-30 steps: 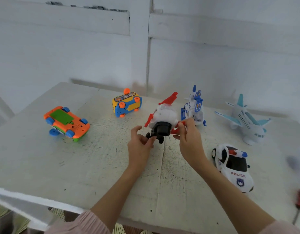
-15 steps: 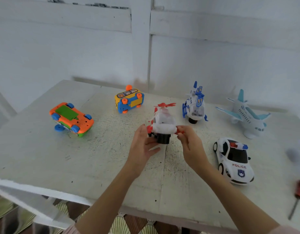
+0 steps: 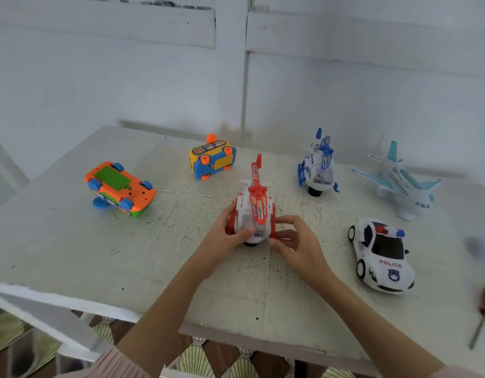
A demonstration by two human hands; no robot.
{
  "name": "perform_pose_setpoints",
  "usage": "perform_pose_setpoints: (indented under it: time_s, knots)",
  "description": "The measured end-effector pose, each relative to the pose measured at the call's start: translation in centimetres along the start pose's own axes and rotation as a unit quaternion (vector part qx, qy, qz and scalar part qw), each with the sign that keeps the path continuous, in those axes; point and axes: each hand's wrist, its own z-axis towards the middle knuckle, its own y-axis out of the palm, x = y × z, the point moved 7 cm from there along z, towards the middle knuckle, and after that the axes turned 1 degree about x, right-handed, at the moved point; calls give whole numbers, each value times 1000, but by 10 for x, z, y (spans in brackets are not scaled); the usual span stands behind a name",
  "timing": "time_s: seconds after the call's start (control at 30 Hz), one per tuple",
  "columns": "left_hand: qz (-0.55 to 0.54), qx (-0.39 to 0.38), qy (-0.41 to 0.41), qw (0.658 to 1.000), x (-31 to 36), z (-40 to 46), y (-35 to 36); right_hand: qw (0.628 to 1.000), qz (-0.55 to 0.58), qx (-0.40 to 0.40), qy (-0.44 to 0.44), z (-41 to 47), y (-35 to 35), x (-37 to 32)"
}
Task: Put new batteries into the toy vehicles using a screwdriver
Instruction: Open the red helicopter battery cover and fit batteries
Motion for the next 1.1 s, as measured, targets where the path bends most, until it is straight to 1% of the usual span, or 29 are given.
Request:
perform_pose_setpoints:
  time_s: [0.07, 0.17, 0.33, 0.5, 0.67, 0.73, 0.8, 0.87, 0.97, 1.1]
  knots:
    - [10, -10, -8, 1000, 0, 2, -2, 999, 0, 0, 32, 4, 2, 2]
    - [9, -15, -16, 1000, -2, 3, -5, 998, -1, -18, 55, 10, 6, 2]
    - [6, -6, -19, 1000, -4, 0, -8, 997, -57, -45, 39, 13, 13, 3]
    - [7, -6, -15, 1000, -6, -1, -11, 995, -80, -38, 38, 11, 15, 3]
    - [20, -7, -15, 1000, -5, -2, -11, 995, -83, -41, 36, 9, 15, 0]
    - [39, -1, -20, 999, -3, -3, -17, 997, -68, -20, 38, 11, 8, -3]
    - [56, 25, -17, 998, 1, -4, -33, 997, -60, 14, 40, 15, -4, -8]
    - [63, 66, -4, 996, 9, -1, -54, 996, -74, 44, 29, 26, -17, -17]
    - [59, 118, 22, 991, 25, 11, -80, 991, -98, 85, -15, 53, -34, -44]
    - [67, 151, 55, 985, 43, 39, -98, 982, -144, 100, -71, 104, -36, -78]
